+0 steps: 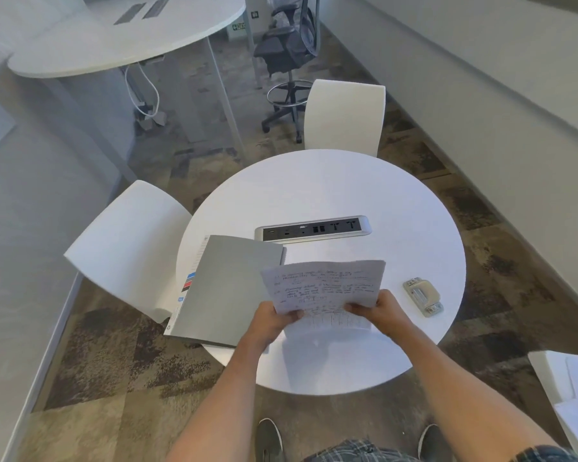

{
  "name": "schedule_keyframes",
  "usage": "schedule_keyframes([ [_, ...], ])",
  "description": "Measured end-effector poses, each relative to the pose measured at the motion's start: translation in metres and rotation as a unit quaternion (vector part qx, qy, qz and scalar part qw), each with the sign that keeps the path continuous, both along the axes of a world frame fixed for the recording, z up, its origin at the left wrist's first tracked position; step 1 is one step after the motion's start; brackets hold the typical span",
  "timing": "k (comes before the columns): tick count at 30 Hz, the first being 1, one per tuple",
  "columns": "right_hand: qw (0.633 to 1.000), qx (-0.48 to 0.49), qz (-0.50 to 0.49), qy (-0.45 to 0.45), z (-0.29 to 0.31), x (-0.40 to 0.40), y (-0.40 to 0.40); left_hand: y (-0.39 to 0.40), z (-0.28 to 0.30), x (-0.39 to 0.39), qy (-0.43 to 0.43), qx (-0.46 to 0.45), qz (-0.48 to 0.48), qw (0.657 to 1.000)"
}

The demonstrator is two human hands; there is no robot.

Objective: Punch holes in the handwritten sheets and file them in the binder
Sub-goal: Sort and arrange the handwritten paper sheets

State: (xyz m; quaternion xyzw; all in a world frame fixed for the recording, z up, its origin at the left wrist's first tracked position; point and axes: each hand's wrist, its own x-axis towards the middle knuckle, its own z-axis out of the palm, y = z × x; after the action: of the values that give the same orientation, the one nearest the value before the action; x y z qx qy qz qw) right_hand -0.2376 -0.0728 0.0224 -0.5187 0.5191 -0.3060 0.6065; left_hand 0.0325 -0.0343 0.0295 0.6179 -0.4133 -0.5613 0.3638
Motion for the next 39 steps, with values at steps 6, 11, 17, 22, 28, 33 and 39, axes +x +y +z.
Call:
schedule_keyframes([
  [6,0.995,0.053,-0.041,-0.070,0.002,0.003,-0.003,-0.005,0.006,-0.004,0.054,0.045,0.041,0.997],
  [11,0.994,0.071,-0.052,-0.068,-0.005,0.015,-0.001,-0.008,0.003,-0.024,0.047,0.059,0.063,0.995],
  [17,0.987,0.122,-0.071,0.077,-0.036,0.016,-0.009,-0.007,-0.019,-0.030,-0.060,0.075,0.135,0.986],
  [22,0.970,0.126,-0.080,0.192,-0.053,0.013,-0.011,-0.002,-0.037,-0.027,-0.129,0.112,0.150,0.974],
  [28,0.954,0.095,-0.090,0.271,-0.060,0.009,-0.010,0.001,-0.047,-0.023,-0.172,0.165,0.137,0.962],
  [33,0.945,0.110,-0.090,0.296,-0.069,0.002,-0.010,-0.001,-0.046,-0.022,-0.187,0.161,0.136,0.960],
  [39,0.942,0.100,-0.085,0.310,-0.072,0.002,-0.010,-0.001,-0.051,-0.020,-0.173,0.178,0.138,0.959],
])
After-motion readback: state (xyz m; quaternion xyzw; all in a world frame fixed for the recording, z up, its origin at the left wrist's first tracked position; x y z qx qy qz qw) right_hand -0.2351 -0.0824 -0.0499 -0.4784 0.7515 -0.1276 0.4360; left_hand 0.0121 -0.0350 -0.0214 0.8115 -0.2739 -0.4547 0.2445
